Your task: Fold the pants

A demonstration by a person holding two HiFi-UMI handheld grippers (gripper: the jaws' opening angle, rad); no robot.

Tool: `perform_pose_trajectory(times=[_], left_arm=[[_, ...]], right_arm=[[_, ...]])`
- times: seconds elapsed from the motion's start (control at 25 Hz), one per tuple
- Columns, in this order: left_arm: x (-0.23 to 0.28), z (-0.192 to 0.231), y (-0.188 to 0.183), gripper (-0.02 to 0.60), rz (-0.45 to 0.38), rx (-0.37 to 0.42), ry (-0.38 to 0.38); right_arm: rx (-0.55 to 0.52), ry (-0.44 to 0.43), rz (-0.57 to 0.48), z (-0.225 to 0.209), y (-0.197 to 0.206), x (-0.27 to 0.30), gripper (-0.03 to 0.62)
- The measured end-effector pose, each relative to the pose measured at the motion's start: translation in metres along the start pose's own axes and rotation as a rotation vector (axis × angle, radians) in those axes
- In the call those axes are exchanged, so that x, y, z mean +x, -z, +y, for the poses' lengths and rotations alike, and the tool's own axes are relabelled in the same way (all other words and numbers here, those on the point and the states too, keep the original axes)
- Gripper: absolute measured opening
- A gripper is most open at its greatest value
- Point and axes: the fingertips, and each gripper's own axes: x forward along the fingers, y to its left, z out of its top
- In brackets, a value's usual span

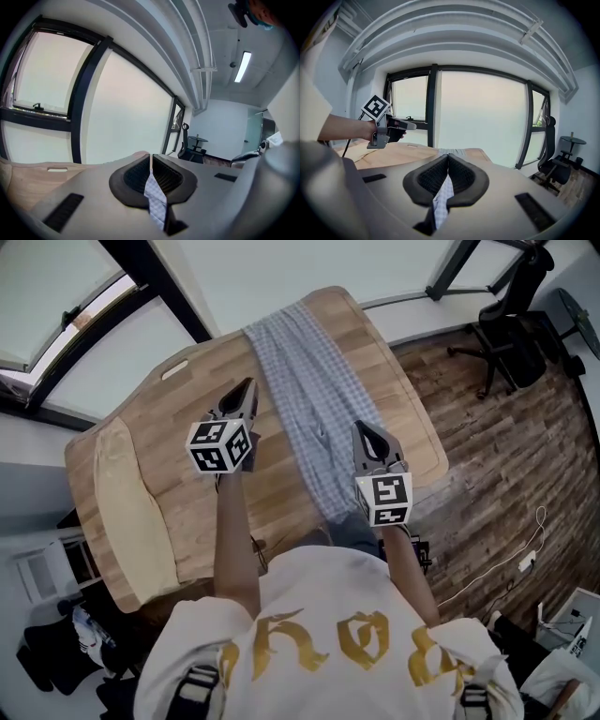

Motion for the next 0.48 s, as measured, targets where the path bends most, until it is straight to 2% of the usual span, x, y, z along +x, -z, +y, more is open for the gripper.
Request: perform_pose_trajectory(times=[0.28,0.48], left_arm=[[0.019,0.005,0.012,0.051,0.046,0.002,-0.018],[0.031,0.019,0.020,0.049,0.070,-0.016,-0.036]], right_arm=[[0.053,-0.022,0.036,0.004,0.017,0.010,0.023],[0.096,-0.082,0.071,0.022,0.034,0.019,0.023]])
